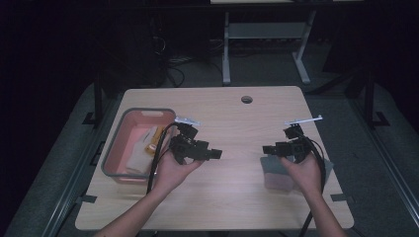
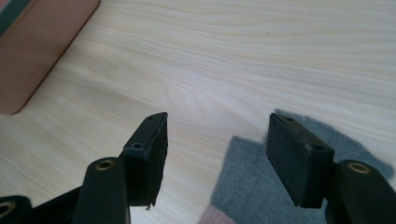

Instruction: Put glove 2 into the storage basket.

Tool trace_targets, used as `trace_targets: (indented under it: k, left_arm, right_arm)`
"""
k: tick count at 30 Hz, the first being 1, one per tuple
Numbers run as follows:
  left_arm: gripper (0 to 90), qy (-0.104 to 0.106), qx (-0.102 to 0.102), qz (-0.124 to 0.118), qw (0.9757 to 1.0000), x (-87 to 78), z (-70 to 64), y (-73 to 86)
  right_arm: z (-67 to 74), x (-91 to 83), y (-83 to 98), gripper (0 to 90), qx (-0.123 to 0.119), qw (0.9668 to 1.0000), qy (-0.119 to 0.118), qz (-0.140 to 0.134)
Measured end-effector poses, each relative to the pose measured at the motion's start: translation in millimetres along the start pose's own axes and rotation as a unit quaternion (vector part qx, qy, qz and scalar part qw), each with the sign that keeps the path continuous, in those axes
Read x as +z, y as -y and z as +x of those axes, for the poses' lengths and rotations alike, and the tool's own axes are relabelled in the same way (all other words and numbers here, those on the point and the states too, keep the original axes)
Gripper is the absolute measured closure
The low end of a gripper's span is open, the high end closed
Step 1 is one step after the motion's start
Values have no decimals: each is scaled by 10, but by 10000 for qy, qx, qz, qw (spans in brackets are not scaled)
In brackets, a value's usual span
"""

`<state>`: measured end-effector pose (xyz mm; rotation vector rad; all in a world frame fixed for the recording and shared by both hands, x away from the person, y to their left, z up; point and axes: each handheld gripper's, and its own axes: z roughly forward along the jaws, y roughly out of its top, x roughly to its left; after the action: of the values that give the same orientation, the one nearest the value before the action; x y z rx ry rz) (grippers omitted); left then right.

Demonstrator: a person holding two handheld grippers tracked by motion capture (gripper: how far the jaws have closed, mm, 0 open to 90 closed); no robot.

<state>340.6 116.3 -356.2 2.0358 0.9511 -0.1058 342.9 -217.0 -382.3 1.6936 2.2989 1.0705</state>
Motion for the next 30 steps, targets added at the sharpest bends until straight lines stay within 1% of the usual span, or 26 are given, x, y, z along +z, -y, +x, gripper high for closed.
trace_targets:
  k: [4,6,9,12,13,15,16,18,19,22,29,30]
  left_arm:
    - [283,37,8,-34,10000,39,-32,0]
    - [282,54,8,-28,10000,60,-50,-2]
    - [280,79,47,-18,10000,88,-71,-5]
    - [280,121,37,-39,9999,128,-91,-8]
    - [280,131,43,-30,9999,140,-99,-8]
    - [279,125,75,-10,9999,161,-119,-6]
    - [279,141,100,-6,9998,172,-125,-6]
    - [279,144,121,-12,9998,188,-138,-5]
    - [279,155,108,-29,9998,194,-143,-5]
    - [278,171,113,-33,9998,216,-151,-3]
    - [277,208,135,-64,9997,245,-158,21]
    - [277,217,123,-87,9997,252,-158,31]
  right_arm:
    - [-68,-28,64,383,47,10000,37,-3]
    - [-100,-49,95,383,116,9999,58,17]
    - [-166,-70,152,384,122,9998,124,1]
    - [-238,-113,224,386,183,9997,178,30]
    - [-263,-131,250,388,212,9995,213,42]
    - [-323,-164,305,391,192,9994,272,24]
    - [-349,-182,334,391,228,9993,299,45]
    - [-395,-213,388,399,237,9989,406,79]
    - [-421,-224,415,403,191,9987,454,84]
    - [-482,-256,487,416,263,9980,560,125]
    - [-623,-293,625,442,209,9962,821,206]
    - [-645,-297,642,446,237,9959,837,231]
